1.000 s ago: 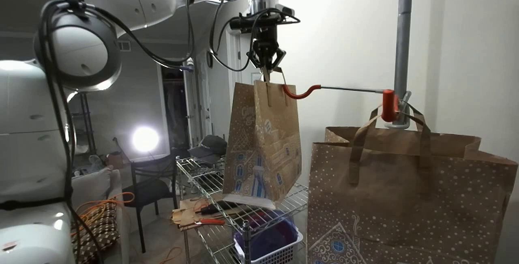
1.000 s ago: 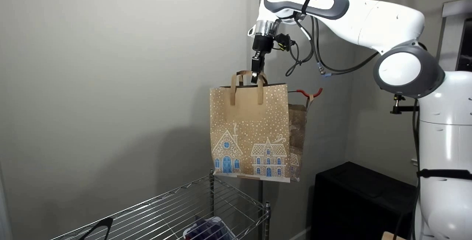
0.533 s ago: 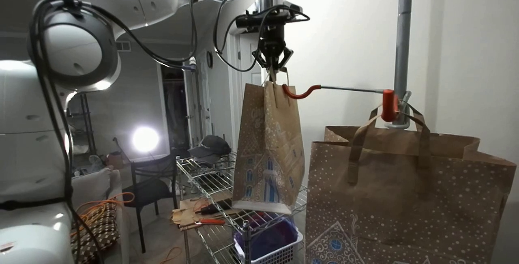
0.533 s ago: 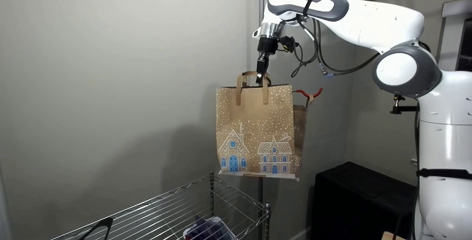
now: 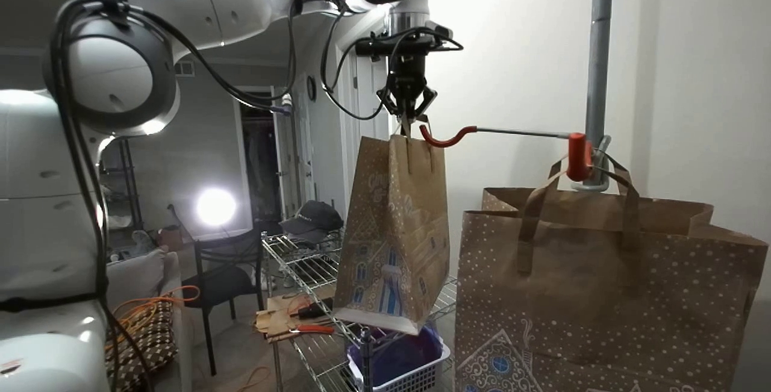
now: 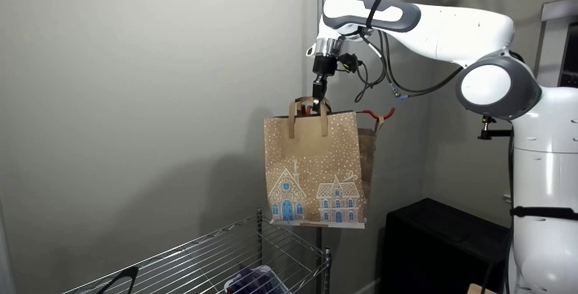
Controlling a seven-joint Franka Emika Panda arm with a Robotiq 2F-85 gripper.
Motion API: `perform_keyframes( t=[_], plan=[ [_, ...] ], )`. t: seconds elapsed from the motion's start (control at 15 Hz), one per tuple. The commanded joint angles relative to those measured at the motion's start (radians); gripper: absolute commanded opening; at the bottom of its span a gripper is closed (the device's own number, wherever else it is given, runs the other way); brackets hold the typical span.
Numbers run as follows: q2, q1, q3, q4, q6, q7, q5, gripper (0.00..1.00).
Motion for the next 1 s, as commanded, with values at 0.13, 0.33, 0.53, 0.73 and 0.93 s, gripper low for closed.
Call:
perform_keyframes(
  t=[0.13,0.33,0.53,0.73,0.93],
  plan=[
    [-0.03,-0.001,-0.001,-0.028,0.049,0.051,0.03,0.0],
    [-0.038,0.005,0.0,-0.036,0.084,0.088,0.005,0.0],
    [-0.032,0.008,0.0,-0.03,0.098,0.143,-0.019,0.0],
    [-0.007,0.004,-0.004,0.0,0.041,0.234,-0.024,0.0],
    [0.002,0.003,-0.004,0.005,0.01,0.301,-0.018,0.0]
  ],
)
